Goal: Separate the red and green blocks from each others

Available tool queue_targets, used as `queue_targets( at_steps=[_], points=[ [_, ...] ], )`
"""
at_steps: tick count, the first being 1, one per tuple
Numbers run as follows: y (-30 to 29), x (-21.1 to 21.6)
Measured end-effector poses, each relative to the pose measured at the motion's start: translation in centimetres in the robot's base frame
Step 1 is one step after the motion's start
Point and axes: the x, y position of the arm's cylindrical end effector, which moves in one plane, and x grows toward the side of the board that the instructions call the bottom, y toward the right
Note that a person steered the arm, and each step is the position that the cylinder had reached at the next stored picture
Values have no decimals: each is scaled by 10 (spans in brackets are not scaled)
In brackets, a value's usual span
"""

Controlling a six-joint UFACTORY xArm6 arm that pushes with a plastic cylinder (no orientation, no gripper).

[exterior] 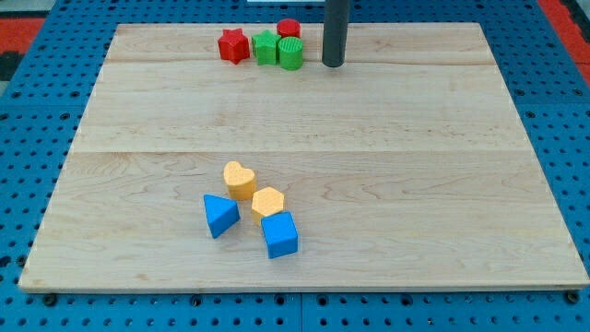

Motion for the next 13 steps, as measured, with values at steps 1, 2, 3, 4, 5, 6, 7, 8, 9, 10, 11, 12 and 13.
queue_targets(
  at_steps=[1, 2, 3, 4, 5, 6, 7, 8, 9, 10, 11, 12, 13],
  points=[
    [0, 5],
    [48, -16],
    [54, -61],
    [5, -85],
    [-53, -83],
    [-113, -69],
    [-145, -49],
    [-119, -67],
    [-98, -69],
    [-87, -37],
    [-99, -21],
    [-91, 5],
    [-166, 9]
  ],
)
